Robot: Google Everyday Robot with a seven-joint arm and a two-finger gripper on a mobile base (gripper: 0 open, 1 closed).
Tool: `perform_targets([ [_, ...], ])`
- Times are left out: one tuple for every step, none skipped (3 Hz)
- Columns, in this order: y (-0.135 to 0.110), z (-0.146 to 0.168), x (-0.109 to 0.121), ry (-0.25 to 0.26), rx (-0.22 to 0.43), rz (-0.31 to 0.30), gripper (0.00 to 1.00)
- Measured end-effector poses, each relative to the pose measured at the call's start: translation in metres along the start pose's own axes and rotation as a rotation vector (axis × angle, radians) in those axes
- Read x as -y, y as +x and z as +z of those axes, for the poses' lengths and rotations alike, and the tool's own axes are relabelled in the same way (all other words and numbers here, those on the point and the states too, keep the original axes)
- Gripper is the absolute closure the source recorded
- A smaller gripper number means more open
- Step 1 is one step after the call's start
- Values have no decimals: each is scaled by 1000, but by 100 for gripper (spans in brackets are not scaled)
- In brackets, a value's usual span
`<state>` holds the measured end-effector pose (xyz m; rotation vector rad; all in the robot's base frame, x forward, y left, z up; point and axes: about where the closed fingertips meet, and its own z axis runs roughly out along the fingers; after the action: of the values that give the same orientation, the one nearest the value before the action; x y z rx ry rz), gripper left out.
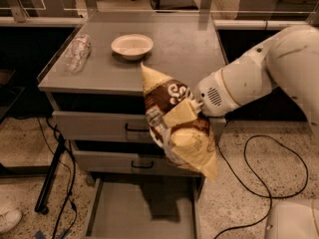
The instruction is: Place brown chip bag into bottom drawer
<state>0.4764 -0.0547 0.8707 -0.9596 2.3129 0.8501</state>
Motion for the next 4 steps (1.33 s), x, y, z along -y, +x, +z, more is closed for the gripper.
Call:
perform_targets([
  [30,41,-12,-45,-37,36,100],
  [60,89,-23,-117,-88,78,100],
  [60,89,-23,-117,-88,78,100],
  [79,130,-22,-156,-116,119,100],
])
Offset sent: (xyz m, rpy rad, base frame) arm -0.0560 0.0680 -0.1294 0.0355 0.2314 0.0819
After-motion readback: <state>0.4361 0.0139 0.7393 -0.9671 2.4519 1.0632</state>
